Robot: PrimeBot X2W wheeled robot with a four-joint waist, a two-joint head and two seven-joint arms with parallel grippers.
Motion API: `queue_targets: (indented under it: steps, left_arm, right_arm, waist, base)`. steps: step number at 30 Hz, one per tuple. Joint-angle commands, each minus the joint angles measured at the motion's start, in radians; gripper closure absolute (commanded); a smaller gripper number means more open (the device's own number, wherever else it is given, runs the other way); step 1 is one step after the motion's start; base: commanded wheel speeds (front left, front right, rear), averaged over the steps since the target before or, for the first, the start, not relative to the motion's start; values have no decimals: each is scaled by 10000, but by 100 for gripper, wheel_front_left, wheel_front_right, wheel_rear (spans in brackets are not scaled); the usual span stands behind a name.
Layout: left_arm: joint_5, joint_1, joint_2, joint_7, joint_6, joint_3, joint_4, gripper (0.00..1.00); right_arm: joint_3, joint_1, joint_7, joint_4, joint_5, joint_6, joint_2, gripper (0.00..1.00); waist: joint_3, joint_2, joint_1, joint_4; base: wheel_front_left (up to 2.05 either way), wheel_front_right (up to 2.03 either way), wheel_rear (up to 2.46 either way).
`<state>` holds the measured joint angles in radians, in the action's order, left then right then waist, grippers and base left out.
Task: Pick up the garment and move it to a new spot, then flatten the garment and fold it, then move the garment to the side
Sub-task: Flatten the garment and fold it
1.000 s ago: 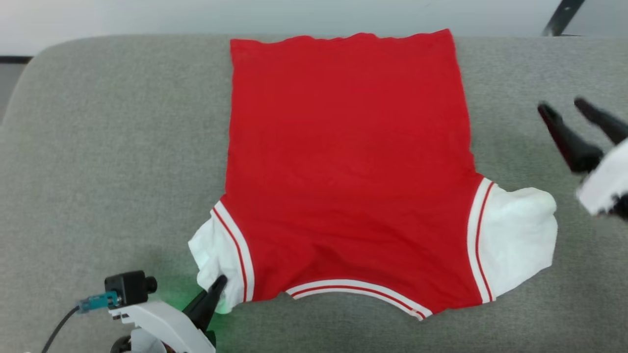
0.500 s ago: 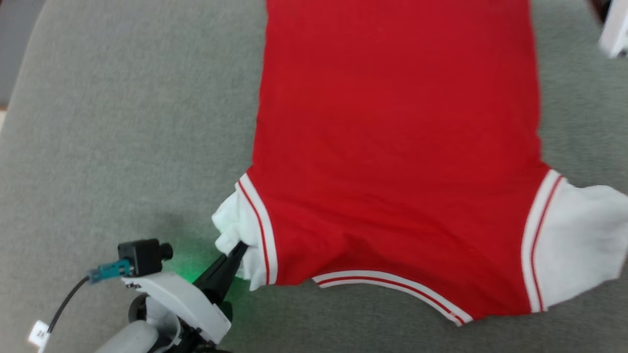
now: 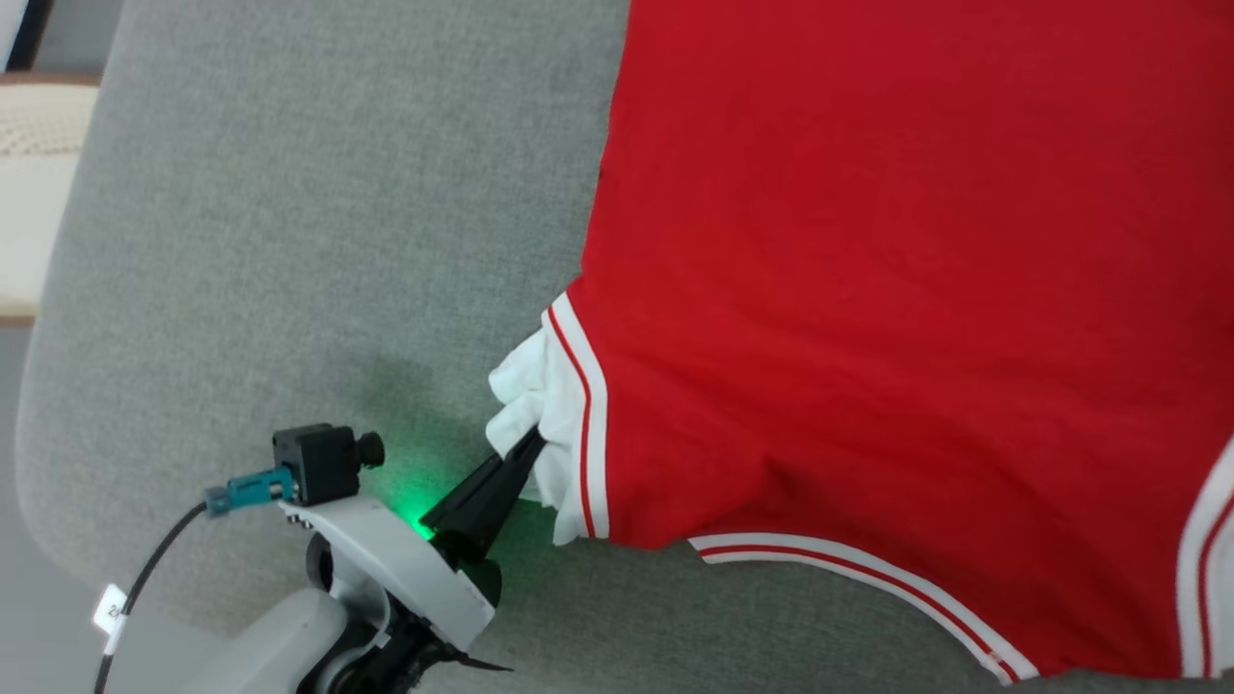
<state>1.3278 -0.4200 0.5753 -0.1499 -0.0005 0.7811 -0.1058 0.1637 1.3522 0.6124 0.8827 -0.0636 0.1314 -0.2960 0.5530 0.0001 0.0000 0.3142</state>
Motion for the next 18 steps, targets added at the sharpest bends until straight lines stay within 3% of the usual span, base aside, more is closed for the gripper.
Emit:
queue_targets:
  steps: [1,11,12,13,14,18]
  left_arm:
    - [8,358,239,198,366,128,-781,100]
    - [-88,340,210,216,350,228,-855,100]
    - [-89,334,199,224,344,236,-858,100]
    - [-94,317,185,232,336,244,-861,100]
    - [-107,295,165,235,320,250,-862,100]
    - [-109,235,114,148,243,203,-811,100]
  right_arm:
    - [185,146,-130,207,-259,-16,20,0]
    - [1043,258,-266,1114,-1421,-16,148,0]
    - [1107,267,-309,1153,-1478,-16,180,52]
    - [1162,315,-331,1192,-1544,-16,194,85]
    - [1223,358,-355,1234,-1590,-16,196,100]
    - [1426,477,-739,1294,-1698,-17,234,100]
  waist:
    - [455,-1,0,377]
    - [680,-1,0,368]
    - [681,-1,0,363]
    - [676,-1,0,360]
    - [654,-1,0,361]
    - [476,-1,0,333]
  base:
    - [0,0,0]
    - [0,0,0]
    - [0,0,0]
    - [0,0,0]
    - [0,0,0]
    - [0,0,0]
